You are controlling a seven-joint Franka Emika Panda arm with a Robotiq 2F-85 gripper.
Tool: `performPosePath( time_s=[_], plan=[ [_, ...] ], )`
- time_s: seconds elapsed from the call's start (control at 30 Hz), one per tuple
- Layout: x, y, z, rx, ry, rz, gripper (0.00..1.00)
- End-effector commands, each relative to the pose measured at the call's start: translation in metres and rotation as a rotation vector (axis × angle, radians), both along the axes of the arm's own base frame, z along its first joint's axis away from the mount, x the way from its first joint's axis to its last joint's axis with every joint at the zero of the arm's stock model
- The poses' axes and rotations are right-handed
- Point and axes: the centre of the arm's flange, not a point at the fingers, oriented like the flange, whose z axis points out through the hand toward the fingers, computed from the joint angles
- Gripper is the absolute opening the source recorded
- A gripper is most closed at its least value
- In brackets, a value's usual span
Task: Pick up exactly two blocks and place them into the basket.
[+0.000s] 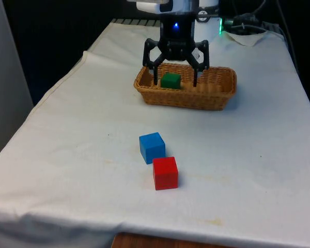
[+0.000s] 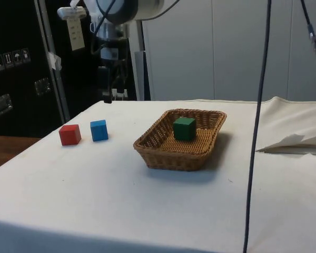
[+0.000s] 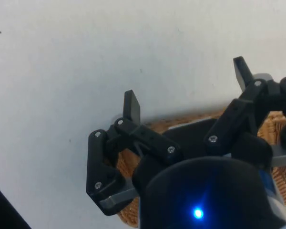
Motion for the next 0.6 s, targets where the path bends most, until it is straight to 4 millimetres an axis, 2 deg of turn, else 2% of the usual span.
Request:
performPosePath(
  time_s=[0.0, 0.07, 0.2, 0.37, 0.57],
  plan=[
    [0.007, 0.0, -0.001, -0.003, 0.006, 0.002, 1.0],
    [0.006, 0.0, -0.001, -0.006, -0.001, 0.002, 1.0],
    [0.022, -0.009, -0.005, -0.018, 0.005, 0.015, 1.0],
    [0.029, -0.016, -0.008, -0.033, 0.001, 0.015, 1.0],
    [0.043, -0.037, -0.02, -0.038, 0.012, 0.022, 1.0]
  ],
)
